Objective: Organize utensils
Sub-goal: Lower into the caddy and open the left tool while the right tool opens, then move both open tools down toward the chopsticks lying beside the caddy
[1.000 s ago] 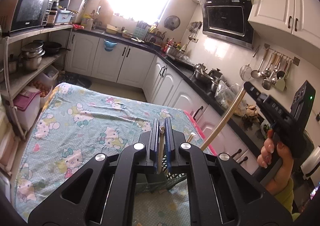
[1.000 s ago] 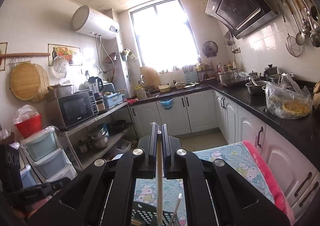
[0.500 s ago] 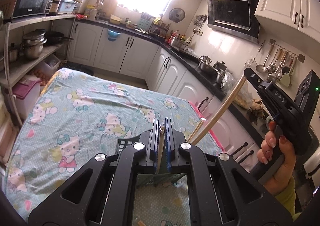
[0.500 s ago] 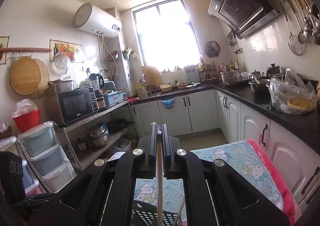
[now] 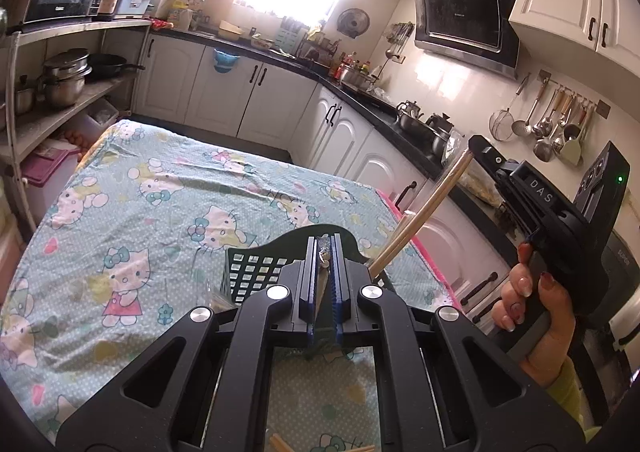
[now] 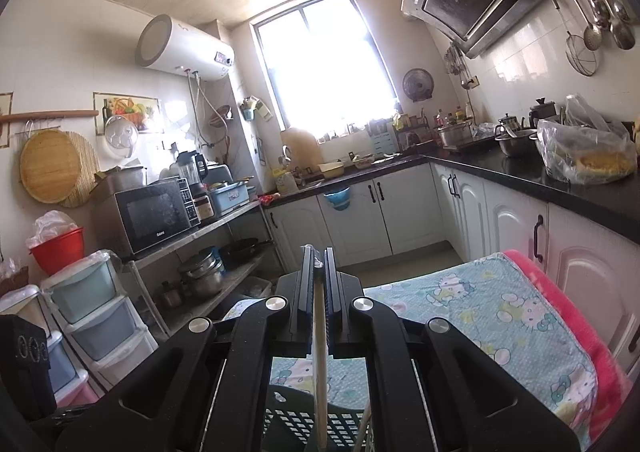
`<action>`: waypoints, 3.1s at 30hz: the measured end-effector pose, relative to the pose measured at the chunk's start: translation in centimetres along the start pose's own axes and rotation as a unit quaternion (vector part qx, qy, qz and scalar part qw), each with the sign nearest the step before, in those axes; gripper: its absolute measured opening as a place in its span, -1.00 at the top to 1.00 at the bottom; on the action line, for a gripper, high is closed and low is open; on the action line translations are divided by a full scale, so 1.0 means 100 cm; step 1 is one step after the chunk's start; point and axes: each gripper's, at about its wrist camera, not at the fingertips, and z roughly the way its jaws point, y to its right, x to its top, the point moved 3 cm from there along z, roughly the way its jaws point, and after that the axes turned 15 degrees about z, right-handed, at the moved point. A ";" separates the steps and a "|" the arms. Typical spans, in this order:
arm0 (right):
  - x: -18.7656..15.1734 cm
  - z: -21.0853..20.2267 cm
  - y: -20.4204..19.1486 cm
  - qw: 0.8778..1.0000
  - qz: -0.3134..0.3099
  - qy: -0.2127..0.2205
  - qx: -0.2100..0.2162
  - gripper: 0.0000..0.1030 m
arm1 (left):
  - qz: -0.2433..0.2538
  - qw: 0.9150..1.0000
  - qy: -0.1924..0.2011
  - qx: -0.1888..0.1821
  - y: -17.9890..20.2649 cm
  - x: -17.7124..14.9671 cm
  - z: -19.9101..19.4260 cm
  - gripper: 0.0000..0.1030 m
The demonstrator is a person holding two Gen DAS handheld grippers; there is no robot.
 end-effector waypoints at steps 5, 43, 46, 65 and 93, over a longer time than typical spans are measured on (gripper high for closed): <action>-0.009 0.002 0.007 1.000 0.004 0.001 -0.009 0.89 | 0.001 1.000 0.001 0.007 0.001 -0.005 0.000 0.93; -0.038 -0.035 0.040 0.996 -0.005 -0.041 -0.084 0.15 | -0.008 0.999 0.021 0.025 -0.003 -0.026 -0.032 -0.47; -0.041 -0.037 0.040 0.995 -0.008 -0.048 -0.086 0.08 | -0.007 0.999 0.026 0.025 -0.002 -0.025 -0.036 -0.55; -0.065 -0.065 0.042 0.993 -0.028 -0.076 -0.090 -0.09 | -0.023 0.999 0.021 0.018 -0.008 -0.048 -0.054 -0.79; -0.113 -0.107 0.061 0.986 -0.025 -0.128 -0.101 -0.13 | -0.058 0.997 -0.020 0.043 -0.033 -0.095 -0.066 -0.79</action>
